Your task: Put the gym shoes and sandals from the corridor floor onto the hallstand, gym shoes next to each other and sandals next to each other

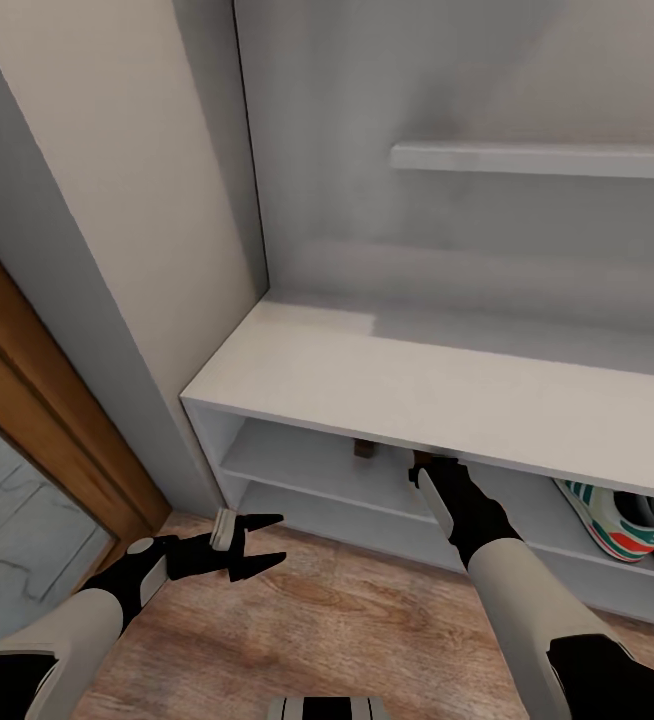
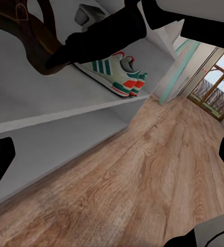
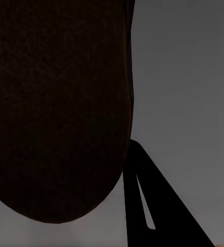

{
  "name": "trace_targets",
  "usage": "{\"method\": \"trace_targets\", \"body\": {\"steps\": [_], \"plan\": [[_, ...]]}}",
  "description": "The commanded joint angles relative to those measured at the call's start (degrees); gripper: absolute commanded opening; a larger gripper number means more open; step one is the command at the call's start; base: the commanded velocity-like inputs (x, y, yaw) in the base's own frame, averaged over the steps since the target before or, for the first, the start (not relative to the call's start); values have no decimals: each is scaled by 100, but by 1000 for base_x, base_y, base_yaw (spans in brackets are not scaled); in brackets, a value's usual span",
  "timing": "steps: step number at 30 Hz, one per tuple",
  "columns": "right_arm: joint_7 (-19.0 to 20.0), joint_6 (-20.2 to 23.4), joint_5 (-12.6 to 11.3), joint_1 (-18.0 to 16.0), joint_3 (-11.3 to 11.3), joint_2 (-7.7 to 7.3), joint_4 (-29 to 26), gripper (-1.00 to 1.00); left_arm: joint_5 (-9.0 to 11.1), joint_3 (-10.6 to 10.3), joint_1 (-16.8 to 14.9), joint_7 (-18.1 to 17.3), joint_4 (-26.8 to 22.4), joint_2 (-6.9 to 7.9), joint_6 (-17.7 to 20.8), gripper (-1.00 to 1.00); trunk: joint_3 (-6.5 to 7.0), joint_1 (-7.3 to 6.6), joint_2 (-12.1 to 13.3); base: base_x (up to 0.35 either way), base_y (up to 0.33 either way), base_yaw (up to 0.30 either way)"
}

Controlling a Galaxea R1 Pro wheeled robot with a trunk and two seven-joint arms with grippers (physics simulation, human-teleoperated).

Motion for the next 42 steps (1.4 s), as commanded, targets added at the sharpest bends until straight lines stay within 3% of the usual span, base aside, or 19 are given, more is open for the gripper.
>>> {"method": "trace_targets", "body": {"steps": [1, 2, 3, 23, 42], "plan": [[-67, 17, -74, -3, 25, -4, -6, -100, 35, -26, -3, -7, 2, 3, -40, 100, -5, -1, -2, 1, 0, 0], [-67, 17, -74, -3, 25, -4, -6, -100, 35, -27, -3, -7, 2, 3, -40, 100, -5, -1, -2, 0, 0, 0], [-67, 17, -74, -3, 25, -4, -6, 100, 35, -25, -3, -7, 2, 3, -40, 100, -5, -1, -2, 0, 0, 0], [-67, 18, -74, -3, 25, -4, -6, 100, 35, -26, -3, -7, 2, 3, -40, 100, -5, -1, -2, -13, 0, 0], [-67, 17, -74, -3, 32, -4, -6, 100, 35, -25, -3, -7, 2, 3, -40, 100, -5, -1, -2, -308, 0, 0]]}}
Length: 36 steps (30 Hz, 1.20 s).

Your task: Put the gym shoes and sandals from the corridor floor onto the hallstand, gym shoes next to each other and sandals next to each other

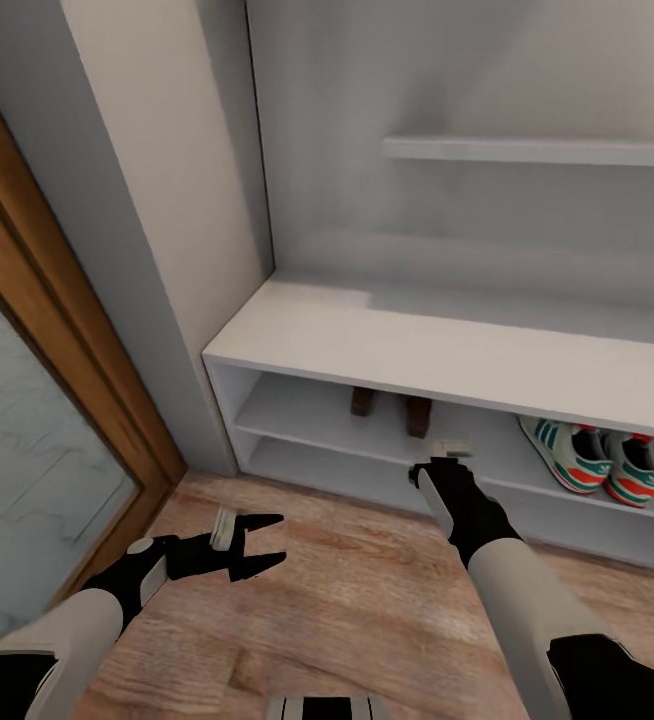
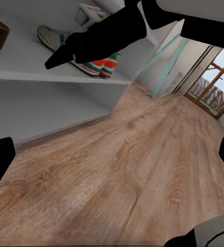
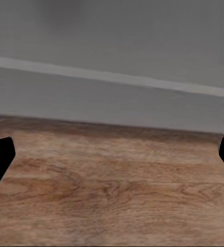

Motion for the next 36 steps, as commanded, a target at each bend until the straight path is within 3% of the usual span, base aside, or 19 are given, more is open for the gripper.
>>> {"method": "trace_targets", "body": {"steps": [1, 13, 29, 32, 33, 34, 36], "plan": [[-54, 18, -61, -3, 26, -4, -5, 100, 35, -28, -3, -7, 2, 3, -40, 100, -4, -5, -2, -328, 0, 0], [-41, 5, -91, -3, 50, -4, -5, 100, 35, -26, -3, -7, 2, 3, -40, 100, -4, -5, -2, -324, 0, 0], [0, -100, -56, -3, 73, 4, 65, 100, 35, -23, -3, -7, 2, 3, -40, 100, -4, -5, -2, -28, 0, 0], [-4, -544, -64, -3, 81, 10, 39, 100, 35, -27, -2, -7, 2, 3, -40, 100, -4, -5, -2, 0, 0, 0], [-5, -832, -67, -3, 83, 12, 41, 100, 35, -25, -3, -7, 2, 3, -40, 100, -4, -5, -2, 0, 0, 0], [6, -1387, -92, 1, 81, 13, 52, 100, 35, -23, -3, -7, 3, 3, -40, 100, -4, -5, -2, -155, 0, 0], [11, -1634, -101, 13, 80, 14, 65, 100, 35, -22, -3, -7, 2, 3, -40, 100, -4, -5, -2, -218, 0, 0]]}}
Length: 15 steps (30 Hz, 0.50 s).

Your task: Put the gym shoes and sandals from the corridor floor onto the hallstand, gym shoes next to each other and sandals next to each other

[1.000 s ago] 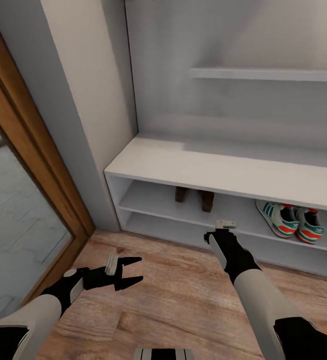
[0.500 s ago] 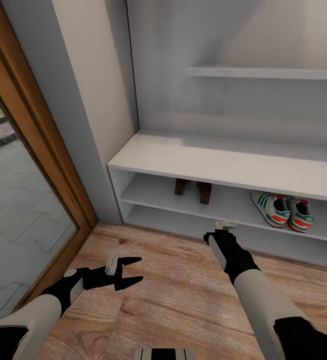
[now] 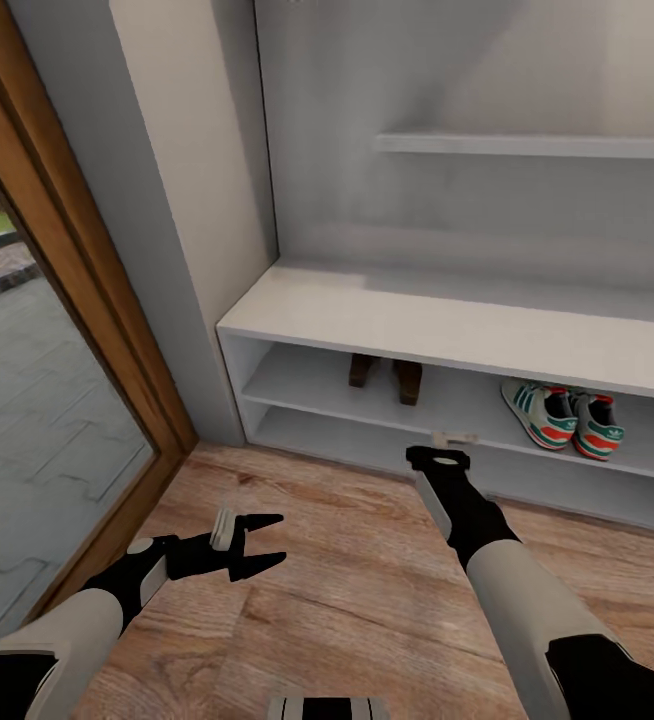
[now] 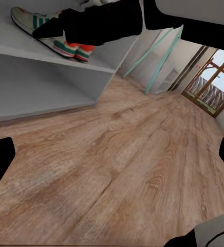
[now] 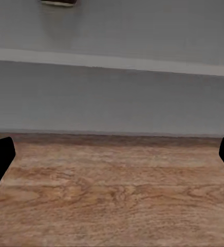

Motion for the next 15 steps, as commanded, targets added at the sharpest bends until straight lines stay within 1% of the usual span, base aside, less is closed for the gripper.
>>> {"method": "trace_targets", "body": {"steps": [1, 2, 3, 4, 5, 7, 8, 11, 15], "plan": [[-50, -83, -63, 3, 31, -5, 2, 100, 34, -26, -3, -7, 2, 3, -40, 100, -4, -4, -2, -263, 0, 0], [-49, -195, -65, 12, 30, -5, 16, 100, 34, -26, -3, -7, 2, 3, -40, 100, -4, -4, -2, -278, 0, 0], [-48, -448, -68, 45, 32, -3, 93, 100, 34, -29, -3, -7, 2, 3, -40, 100, -4, -4, -2, -300, 0, 0], [-48, -582, -67, 71, 35, 0, 163, 100, 34, -28, -3, -7, 2, 3, -40, 100, -4, -4, -2, -307, 0, 0], [-47, -853, -59, 115, 41, 5, 359, 100, 34, -27, -3, -7, 2, 3, -40, 100, -4, -4, -2, -318, 0, 0], [-47, -1124, -45, 143, 47, 11, 624, 100, 34, -27, -3, -7, 3, 3, -40, 100, -4, -4, -2, -324, 0, 0], [-39, -1591, -24, 183, 54, 25, 1353, 100, 30, -26, -3, -6, 8, 3, -40, 100, -4, -4, -2, -333, 0, 0], [-38, -1670, -27, 189, 56, 28, 1608, 100, 31, -26, -3, -7, 9, 3, -40, 100, -4, -4, -2, -278, 0, 0], [-37, -1712, -40, 193, 56, 30, 1801, 100, 27, -26, -3, -7, 8, 3, -40, 100, -4, -4, -2, -96, 0, 0]]}}
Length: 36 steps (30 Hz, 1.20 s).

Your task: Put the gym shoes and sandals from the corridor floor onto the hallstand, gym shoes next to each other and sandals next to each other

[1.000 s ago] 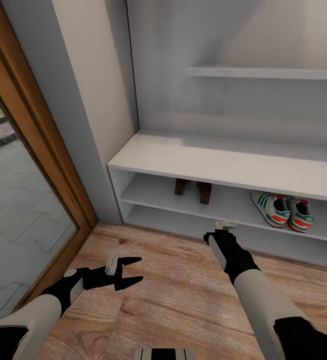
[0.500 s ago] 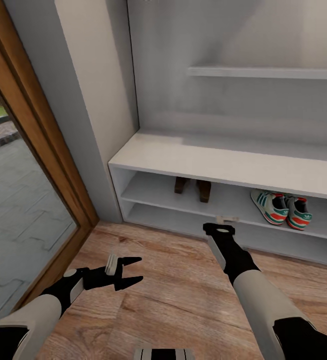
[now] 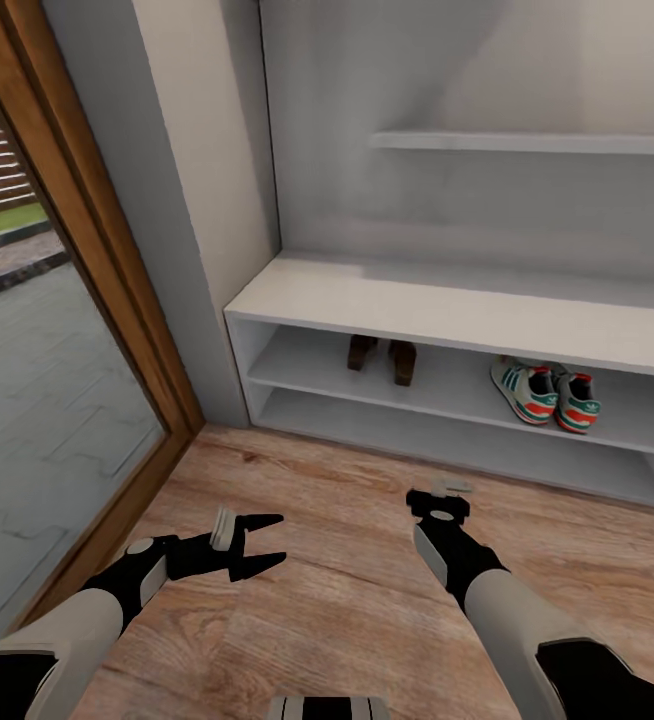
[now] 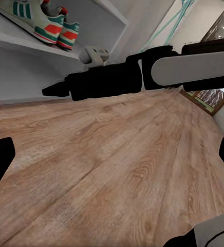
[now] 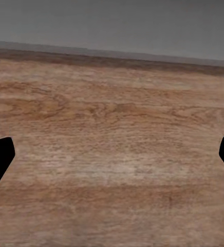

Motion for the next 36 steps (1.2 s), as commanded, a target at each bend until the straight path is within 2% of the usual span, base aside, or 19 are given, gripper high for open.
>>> {"method": "trace_targets", "body": {"steps": [1, 13, 23, 27, 32, 35, 36], "plan": [[-38, 20, -60, 1, 43, -3, 3, 100, 34, -26, -3, -7, 3, 3, -40, 100, -4, -2, -2, -38, 0, 0], [-37, 9, -69, 7, 43, -3, 262, 100, 33, -17, -3, -7, 5, 11, -40, 100, 42, -2, -2, -6, 0, -197], [-37, 12, -73, 8, 43, -1, 297, 100, 26, -17, -3, 1, 12, 27, -40, 100, 302, -28, 12, 0, 0, -275], [-31, 10, -69, 8, 43, 1, 471, 100, 28, -17, -1, 3, 24, 53, -40, 100, 405, -38, 17, 0, 0, -278], [32, 9, -46, 8, 43, 2, 861, 100, 32, -17, 29, 17, 205, 215, -44, 100, 534, -51, 24, 0, 0, -279], [230, 9, -44, 8, 43, 4, 969, 100, 31, -17, 45, 18, 304, 277, -51, 100, 609, -58, 28, 0, 0, -281], [911, 9, -29, 8, 43, 5, 1236, 100, 31, -17, 58, 19, 410, 360, -67, 100, 633, -61, 29, 0, 0, -268]]}}
